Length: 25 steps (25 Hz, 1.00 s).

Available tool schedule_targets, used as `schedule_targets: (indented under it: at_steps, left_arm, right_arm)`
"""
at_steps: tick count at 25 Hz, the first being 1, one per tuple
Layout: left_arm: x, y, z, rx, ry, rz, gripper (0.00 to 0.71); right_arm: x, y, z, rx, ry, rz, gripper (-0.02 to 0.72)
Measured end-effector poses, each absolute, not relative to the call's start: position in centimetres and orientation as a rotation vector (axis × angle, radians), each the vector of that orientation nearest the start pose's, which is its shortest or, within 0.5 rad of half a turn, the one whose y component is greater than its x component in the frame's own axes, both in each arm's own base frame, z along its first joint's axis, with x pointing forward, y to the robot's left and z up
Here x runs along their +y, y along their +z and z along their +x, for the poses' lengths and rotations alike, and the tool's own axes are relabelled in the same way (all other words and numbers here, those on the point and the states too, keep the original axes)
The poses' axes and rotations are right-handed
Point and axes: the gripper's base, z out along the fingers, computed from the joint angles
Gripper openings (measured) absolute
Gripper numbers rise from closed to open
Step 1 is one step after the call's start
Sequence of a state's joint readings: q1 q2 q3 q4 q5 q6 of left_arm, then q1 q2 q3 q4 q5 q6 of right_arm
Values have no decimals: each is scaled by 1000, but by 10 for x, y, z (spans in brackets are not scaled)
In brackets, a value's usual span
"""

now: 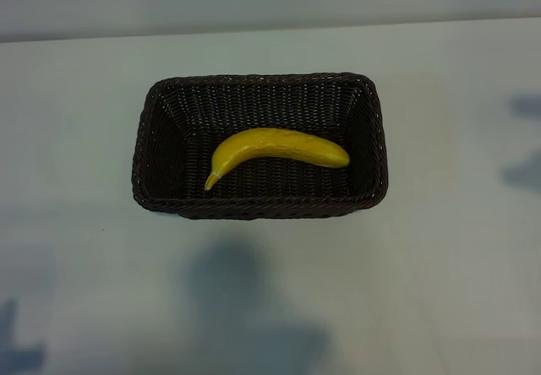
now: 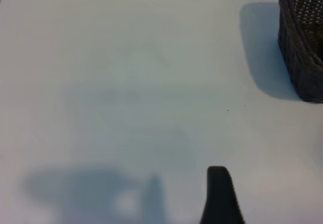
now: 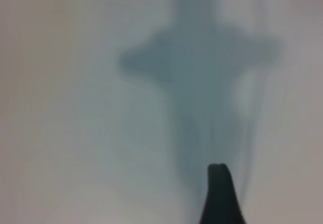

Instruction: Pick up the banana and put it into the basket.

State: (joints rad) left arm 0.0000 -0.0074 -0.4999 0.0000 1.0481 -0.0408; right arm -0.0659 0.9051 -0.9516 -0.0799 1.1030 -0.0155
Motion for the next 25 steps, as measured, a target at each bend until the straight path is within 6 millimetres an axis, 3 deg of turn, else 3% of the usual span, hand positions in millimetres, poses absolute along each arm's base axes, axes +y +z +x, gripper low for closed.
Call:
schedule_targets:
  at_steps: [4, 11, 18, 25]
  left_arm:
    - [0, 278, -6, 2024, -26, -41, 506]
    - [0, 278, -6, 2024, -26, -41, 506]
    - [0, 278, -6, 2024, -26, -41, 506]
    - [0, 278, -6, 2024, -26, -41, 506]
  right_arm:
    - [-14, 343, 107, 2459, -135, 58, 498]
    - [-10, 318, 56, 2368, -126, 73, 498]
    - [-4, 292, 28, 2336, -66, 77, 498]
    - [-1, 270, 16, 2253, -48, 48, 498]
